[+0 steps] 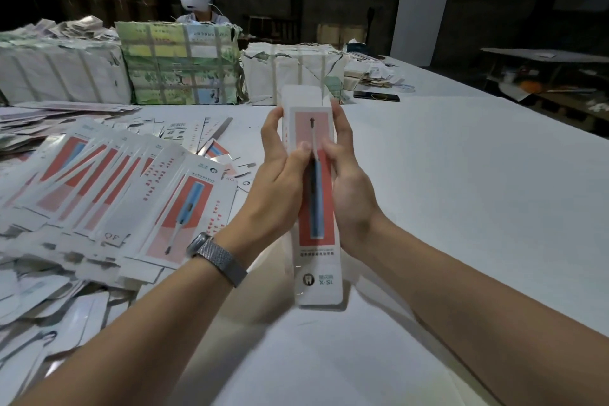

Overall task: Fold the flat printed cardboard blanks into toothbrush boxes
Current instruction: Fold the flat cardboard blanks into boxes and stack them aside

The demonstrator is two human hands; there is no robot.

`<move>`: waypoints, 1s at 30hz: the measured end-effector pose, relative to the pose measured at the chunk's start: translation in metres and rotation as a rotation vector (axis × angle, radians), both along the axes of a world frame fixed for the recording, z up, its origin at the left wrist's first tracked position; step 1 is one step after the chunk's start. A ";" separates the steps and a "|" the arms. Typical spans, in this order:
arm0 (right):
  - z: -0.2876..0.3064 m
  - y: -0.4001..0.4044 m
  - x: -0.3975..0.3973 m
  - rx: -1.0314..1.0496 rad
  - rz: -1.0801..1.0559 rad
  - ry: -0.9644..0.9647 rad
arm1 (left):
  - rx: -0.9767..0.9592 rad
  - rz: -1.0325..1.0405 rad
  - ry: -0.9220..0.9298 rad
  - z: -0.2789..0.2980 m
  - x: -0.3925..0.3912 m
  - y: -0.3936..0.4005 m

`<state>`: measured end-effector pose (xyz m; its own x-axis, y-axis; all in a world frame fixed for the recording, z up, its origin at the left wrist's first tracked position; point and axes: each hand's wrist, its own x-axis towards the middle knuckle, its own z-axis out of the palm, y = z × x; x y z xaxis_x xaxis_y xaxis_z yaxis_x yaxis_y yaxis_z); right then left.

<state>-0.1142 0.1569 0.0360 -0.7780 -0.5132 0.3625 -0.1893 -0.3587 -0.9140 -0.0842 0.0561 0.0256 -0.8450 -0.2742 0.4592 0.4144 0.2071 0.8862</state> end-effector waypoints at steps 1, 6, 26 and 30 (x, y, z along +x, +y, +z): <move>0.000 0.002 -0.002 0.007 0.009 0.003 | 0.008 -0.004 0.008 0.000 0.001 0.000; 0.004 0.012 -0.002 0.066 -0.030 0.062 | -0.016 -0.023 0.031 0.002 0.008 0.005; -0.030 0.019 0.014 0.060 -0.020 -0.104 | 0.080 -0.042 -0.104 -0.020 0.035 0.014; -0.028 0.018 0.011 0.027 -0.051 -0.114 | 0.112 -0.109 -0.132 -0.019 0.032 0.015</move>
<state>-0.1035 0.1752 0.0085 -0.8387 -0.4803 0.2569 -0.1009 -0.3265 -0.9398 -0.0517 0.0711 0.0068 -0.9234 -0.2206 0.3140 0.3075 0.0645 0.9494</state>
